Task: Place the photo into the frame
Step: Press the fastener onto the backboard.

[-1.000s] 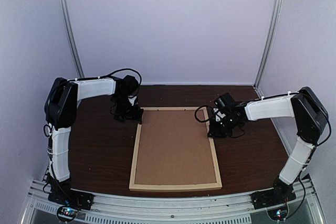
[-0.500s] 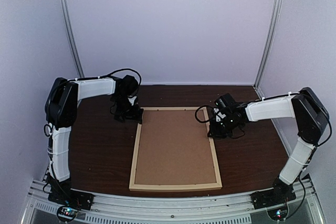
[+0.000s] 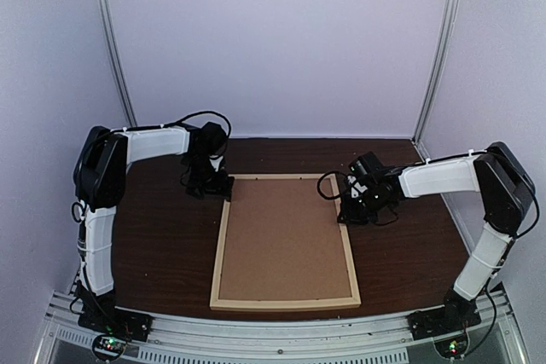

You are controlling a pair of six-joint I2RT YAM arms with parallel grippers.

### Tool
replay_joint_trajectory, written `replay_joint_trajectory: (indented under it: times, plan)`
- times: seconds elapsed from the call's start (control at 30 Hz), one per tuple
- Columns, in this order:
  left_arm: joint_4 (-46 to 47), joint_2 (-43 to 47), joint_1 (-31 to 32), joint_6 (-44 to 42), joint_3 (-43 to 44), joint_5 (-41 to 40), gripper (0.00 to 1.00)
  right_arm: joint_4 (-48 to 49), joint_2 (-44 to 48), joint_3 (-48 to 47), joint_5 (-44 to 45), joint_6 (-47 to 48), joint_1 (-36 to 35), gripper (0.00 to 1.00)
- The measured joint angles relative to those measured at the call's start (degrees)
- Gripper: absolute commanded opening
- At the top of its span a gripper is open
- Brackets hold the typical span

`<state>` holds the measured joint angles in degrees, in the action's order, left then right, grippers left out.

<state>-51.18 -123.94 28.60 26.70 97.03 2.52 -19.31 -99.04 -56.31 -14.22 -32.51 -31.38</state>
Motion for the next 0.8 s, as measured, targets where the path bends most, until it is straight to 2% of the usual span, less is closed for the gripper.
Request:
replay_joint_trajectory:
  times: [0.63,0.8]
  plan:
    - [3.1,-1.1,2.1,0.2,0.0,1.3,0.93,0.3,0.0,0.2,-0.2,-0.2,0.0,0.10]
    - [6.8,1.2,2.3,0.7,-3.7,1.2,0.93,0.3,0.0,0.2,-0.2,-0.2,0.0,0.10]
